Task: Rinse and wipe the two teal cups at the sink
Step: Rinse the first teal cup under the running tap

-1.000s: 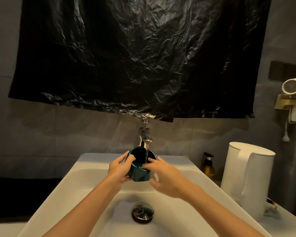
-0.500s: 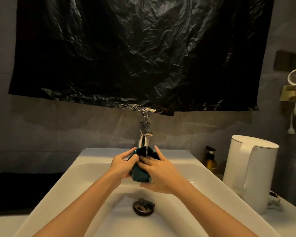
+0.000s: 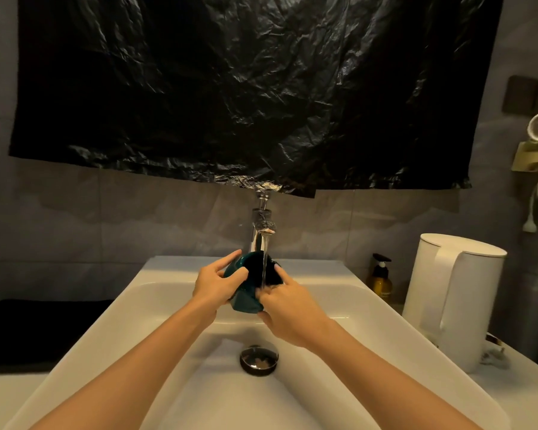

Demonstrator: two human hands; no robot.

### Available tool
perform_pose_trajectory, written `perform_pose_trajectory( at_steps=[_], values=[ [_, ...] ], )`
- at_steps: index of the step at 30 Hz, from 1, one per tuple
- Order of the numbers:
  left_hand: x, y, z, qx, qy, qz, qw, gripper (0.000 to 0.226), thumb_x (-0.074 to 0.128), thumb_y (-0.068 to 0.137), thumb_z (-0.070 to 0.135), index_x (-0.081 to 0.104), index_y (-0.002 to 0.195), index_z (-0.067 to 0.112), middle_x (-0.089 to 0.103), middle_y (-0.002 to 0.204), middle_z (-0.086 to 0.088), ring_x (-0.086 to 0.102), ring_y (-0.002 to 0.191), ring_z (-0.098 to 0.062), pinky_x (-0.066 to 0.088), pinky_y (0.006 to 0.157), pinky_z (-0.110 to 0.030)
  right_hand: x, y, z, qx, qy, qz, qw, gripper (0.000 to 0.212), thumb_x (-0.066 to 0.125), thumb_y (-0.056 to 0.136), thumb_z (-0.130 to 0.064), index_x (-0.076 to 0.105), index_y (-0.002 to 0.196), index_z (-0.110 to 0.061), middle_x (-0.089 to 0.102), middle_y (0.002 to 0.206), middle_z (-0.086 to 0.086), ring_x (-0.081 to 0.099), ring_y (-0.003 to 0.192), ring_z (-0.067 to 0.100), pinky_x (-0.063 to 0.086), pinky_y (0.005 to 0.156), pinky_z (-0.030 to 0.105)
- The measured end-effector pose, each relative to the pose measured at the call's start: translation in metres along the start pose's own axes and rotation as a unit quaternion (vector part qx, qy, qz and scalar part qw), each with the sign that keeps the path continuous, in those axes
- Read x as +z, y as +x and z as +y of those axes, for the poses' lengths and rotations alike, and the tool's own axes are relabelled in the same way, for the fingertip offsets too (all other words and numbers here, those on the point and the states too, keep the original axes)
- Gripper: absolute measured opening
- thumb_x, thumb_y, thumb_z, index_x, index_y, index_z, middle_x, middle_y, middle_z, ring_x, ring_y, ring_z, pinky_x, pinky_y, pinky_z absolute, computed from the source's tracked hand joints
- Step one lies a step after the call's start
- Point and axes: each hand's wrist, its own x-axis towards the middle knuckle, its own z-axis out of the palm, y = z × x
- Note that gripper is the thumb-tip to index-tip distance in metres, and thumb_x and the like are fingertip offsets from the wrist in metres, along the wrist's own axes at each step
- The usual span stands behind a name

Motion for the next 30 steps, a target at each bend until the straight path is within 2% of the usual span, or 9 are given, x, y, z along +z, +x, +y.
perform_pose_trajectory(
  at_steps=[2, 4, 9, 12, 15, 17, 20, 25, 30],
  values=[
    [-0.003, 0.002, -0.003, 0.008, 0.006, 0.018, 1.0, 0.045, 0.063, 0.087, 0.014, 0.056, 0.128, 0.032, 0.06, 0.117, -0.005, 0.057, 0.103, -0.024, 0.056, 0.071, -0.034, 0.001, -0.001, -0.006, 0.032, 0.128, -0.008, 0.991, 0.029, 0.052, 0.095, -0.018, 0.063, 0.122, -0.014, 0.065, 0.122, 0.009, 0.051, 0.121, 0.026, 0.041, 0.104, 0.034],
    [-0.005, 0.002, -0.003, 0.012, 0.005, 0.022, 1.0, 0.045, 0.063, 0.088, 0.014, 0.056, 0.128, 0.032, 0.06, 0.117, -0.004, 0.056, 0.104, -0.024, 0.056, 0.076, -0.037, 0.0, -0.002, -0.006, 0.05, 0.215, -0.008, 0.975, 0.031, 0.056, 0.092, -0.01, 0.065, 0.121, -0.016, 0.064, 0.124, 0.007, 0.054, 0.119, 0.027, 0.048, 0.097, 0.035],
    [-0.005, 0.003, -0.002, 0.022, 0.014, 0.013, 1.0, 0.046, 0.063, 0.086, 0.013, 0.057, 0.126, 0.034, 0.06, 0.11, -0.001, 0.056, 0.101, -0.02, 0.056, 0.079, -0.035, 0.003, -0.002, 0.01, -0.006, 0.005, -0.001, 1.0, 0.032, 0.057, 0.088, -0.008, 0.066, 0.117, -0.019, 0.068, 0.116, 0.002, 0.051, 0.121, 0.023, 0.012, 0.121, 0.043],
    [-0.003, 0.002, -0.003, 0.032, 0.024, -0.005, 0.999, 0.047, 0.063, 0.085, 0.013, 0.058, 0.126, 0.035, 0.062, 0.11, 0.0, 0.058, 0.099, -0.017, 0.057, 0.075, -0.03, 0.003, -0.001, -0.007, 0.033, 0.174, 0.015, 0.984, 0.031, 0.061, 0.086, -0.005, 0.065, 0.115, -0.015, 0.065, 0.119, 0.002, 0.051, 0.119, 0.024, 0.029, 0.115, 0.034],
    [-0.004, 0.002, -0.003, 0.028, 0.021, -0.004, 0.999, 0.046, 0.063, 0.085, 0.012, 0.058, 0.127, 0.033, 0.063, 0.109, 0.002, 0.059, 0.098, -0.016, 0.056, 0.075, -0.029, 0.007, 0.002, 0.001, -0.021, 0.093, 0.039, 0.995, 0.025, 0.06, 0.086, -0.01, 0.069, 0.109, -0.015, 0.07, 0.109, -0.002, 0.057, 0.109, 0.022, 0.004, 0.115, 0.022],
    [-0.006, 0.003, -0.004, 0.018, 0.019, 0.014, 1.0, 0.045, 0.063, 0.086, 0.013, 0.058, 0.127, 0.032, 0.062, 0.109, 0.001, 0.057, 0.099, -0.018, 0.055, 0.08, -0.033, 0.003, 0.0, 0.007, -0.016, 0.037, -0.007, 0.999, 0.027, 0.058, 0.087, -0.014, 0.068, 0.112, -0.017, 0.07, 0.109, -0.002, 0.055, 0.111, 0.021, 0.011, 0.114, 0.023],
    [-0.006, 0.003, -0.004, -0.003, 0.005, 0.006, 1.0, 0.044, 0.062, 0.087, 0.014, 0.057, 0.127, 0.032, 0.064, 0.115, -0.003, 0.059, 0.1, -0.02, 0.055, 0.07, -0.03, 0.001, -0.001, -0.003, -0.003, 0.205, -0.014, 0.979, 0.041, 0.059, 0.086, -0.009, 0.058, 0.126, -0.019, 0.061, 0.128, -0.002, 0.048, 0.125, 0.019, 0.022, 0.117, 0.031],
    [-0.001, 0.0, 0.001, -0.04, -0.01, -0.024, 0.999, 0.042, 0.06, 0.09, 0.015, 0.055, 0.13, 0.029, 0.062, 0.119, -0.009, 0.058, 0.099, -0.023, 0.055, 0.063, -0.03, 0.004, 0.003, 0.009, -0.034, 0.007, 0.011, 0.999, 0.069, 0.059, 0.089, -0.029, 0.029, 0.149, -0.017, 0.037, 0.152, 0.002, 0.027, 0.143, 0.019, -0.02, 0.113, 0.039],
    [0.0, 0.0, -0.001, -0.047, -0.005, -0.036, 0.998, 0.041, 0.06, 0.09, 0.014, 0.056, 0.129, 0.028, 0.065, 0.109, -0.01, 0.061, 0.098, -0.025, 0.056, 0.071, -0.036, 0.004, 0.002, -0.001, -0.063, 0.099, 0.027, 0.993, 0.058, 0.063, 0.086, -0.025, 0.045, 0.141, -0.015, 0.052, 0.141, 0.002, 0.036, 0.138, 0.021, -0.002, 0.121, 0.045]
  ],
)
